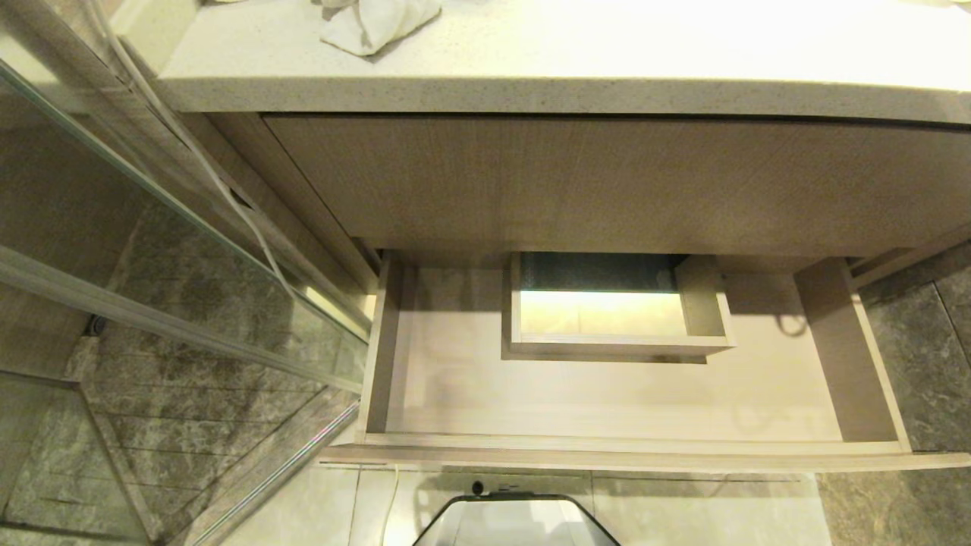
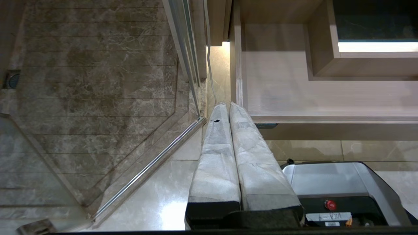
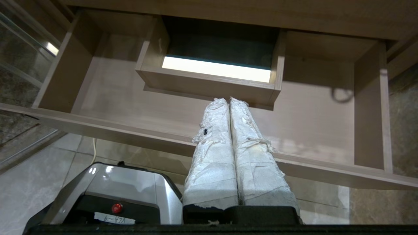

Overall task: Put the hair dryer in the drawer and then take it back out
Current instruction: Pick up the hairdryer

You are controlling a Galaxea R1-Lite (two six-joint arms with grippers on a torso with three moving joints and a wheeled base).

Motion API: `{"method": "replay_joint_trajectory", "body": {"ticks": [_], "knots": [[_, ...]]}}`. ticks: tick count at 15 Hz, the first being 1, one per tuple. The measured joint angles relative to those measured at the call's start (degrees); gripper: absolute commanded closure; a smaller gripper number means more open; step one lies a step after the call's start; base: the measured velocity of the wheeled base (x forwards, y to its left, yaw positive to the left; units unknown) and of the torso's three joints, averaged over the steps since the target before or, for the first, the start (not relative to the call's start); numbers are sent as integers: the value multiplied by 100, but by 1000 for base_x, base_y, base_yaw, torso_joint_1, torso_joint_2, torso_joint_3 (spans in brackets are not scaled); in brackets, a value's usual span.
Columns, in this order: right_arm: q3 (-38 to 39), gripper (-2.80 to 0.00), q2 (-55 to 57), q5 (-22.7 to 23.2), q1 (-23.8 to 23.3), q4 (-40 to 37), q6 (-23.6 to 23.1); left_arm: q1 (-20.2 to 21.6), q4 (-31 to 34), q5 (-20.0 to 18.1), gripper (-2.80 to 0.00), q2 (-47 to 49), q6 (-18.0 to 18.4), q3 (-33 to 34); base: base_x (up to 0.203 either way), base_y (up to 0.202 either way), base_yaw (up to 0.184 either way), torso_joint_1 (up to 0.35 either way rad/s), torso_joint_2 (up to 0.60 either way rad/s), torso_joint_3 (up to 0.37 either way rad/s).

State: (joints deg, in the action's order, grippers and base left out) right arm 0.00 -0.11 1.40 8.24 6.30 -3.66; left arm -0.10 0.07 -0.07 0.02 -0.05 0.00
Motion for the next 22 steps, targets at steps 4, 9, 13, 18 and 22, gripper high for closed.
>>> {"method": "replay_joint_trajectory", "body": {"ticks": [4,9,13,18,22], "knots": [[0,0,1,-2,0,-2,11,0,-3,6,0,0,-4,0,0,0,0,311,-582,-269],[0,0,1,-2,0,0,11,0,-7,5,0,0,-2,-2,0,0,0,268,-508,-243],[0,0,1,-2,0,-5,10,0,-7,2,0,0,-3,0,0,0,0,191,-360,-171],[0,0,1,0,0,0,9,0,-2,5,0,0,-2,0,0,0,0,170,-327,-153],[0,0,1,11,0,-2,13,0,0,0,0,0,-2,0,0,0,0,63,-115,-57]]}}
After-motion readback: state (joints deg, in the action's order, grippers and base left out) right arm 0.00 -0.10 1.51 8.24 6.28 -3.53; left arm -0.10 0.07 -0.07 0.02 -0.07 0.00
